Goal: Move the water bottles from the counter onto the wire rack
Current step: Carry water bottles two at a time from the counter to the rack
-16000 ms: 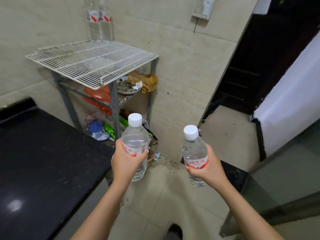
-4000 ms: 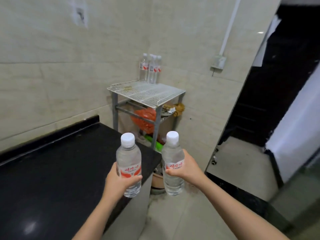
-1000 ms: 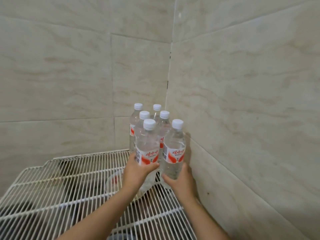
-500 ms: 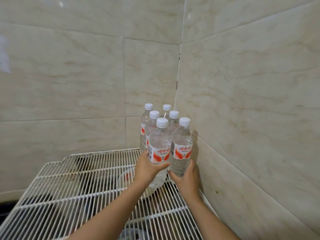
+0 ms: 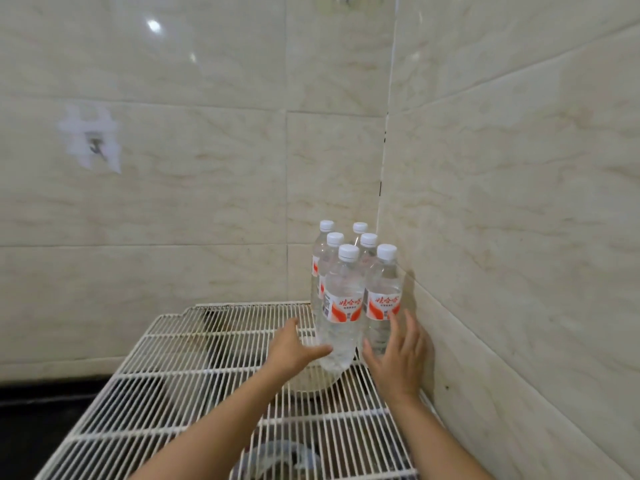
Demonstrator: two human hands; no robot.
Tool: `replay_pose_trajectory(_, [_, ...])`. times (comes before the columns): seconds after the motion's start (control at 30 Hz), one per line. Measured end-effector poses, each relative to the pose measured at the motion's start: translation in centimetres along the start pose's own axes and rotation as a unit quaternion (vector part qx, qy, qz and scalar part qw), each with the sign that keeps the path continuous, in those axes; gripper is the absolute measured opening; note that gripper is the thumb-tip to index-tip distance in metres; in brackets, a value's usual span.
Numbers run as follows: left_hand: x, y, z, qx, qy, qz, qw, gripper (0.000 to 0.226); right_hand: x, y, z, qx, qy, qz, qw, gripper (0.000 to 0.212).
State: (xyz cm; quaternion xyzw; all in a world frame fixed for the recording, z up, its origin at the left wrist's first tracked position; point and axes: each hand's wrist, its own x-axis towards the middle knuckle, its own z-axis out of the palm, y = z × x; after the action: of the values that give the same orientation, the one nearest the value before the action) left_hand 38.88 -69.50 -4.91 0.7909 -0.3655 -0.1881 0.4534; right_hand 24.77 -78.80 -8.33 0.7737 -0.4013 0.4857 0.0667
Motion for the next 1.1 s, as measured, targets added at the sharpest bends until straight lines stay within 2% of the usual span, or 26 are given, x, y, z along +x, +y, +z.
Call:
replay_pose_trajectory(0.1, [-3.3, -3.7, -3.8, 0.035, 0.043, -0.038, 0.998, 0.084, -0.2, 0.0, 0.3, 0.010, 0.052, -0.120, 0.991, 0.054])
replay_pose_trajectory(0.2, [-8.0, -8.0, -8.1, 0.033, 0.109, -0.082, 0.990, 0.068, -0.7, -1.4, 1.3, 0.049, 0.063, -0.268, 0.960, 0.049])
replay_pose_trajectory(0.27, [-11.6, -10.0, -10.9, 0.052, 0.167, -0.103, 0.979, 0.055, -1.0, -2.7, 1.5, 0.076, 0.036, -0.341, 0.936, 0.058])
replay_pose_trajectory(0.37, [-16.1, -11.7, -14.6, 0.106, 0.255, -0.100, 0.956, 0.039, -1.5, -4.8, 0.6, 0.085, -0.043, -0.412, 0.906, 0.089])
replay_pose_trajectory(0.43, [-18.0, -12.1, -16.6, 0.121, 0.301, -0.085, 0.942, 0.034, -1.8, -7.1, -0.4, 0.068, -0.094, -0.439, 0.891, 0.096])
replay_pose_trajectory(0.53, [-20.1, -12.7, -18.8, 0.139, 0.335, -0.107, 0.926, 0.042, -2.7, -11.8, -2.3, 0.094, -0.129, -0.453, 0.877, 0.093])
replay_pose_trajectory(0.7, [-23.7, -14.8, -21.1, 0.141, 0.352, -0.145, 0.914, 0.042, -6.0, -18.1, -5.3, 0.096, -0.147, -0.531, 0.829, 0.077])
replay_pose_trajectory(0.87, [-29.7, -17.5, -25.7, 0.139, 0.379, -0.162, 0.901, 0.043, -9.6, -24.5, -7.5, 0.098, -0.158, -0.587, 0.788, 0.072])
replay_pose_trajectory(1.1, [-44.6, -23.8, -36.0, 0.198, 0.451, -0.243, 0.836, 0.044, -19.5, -39.0, -11.5, 0.129, -0.162, -0.634, 0.745, 0.068])
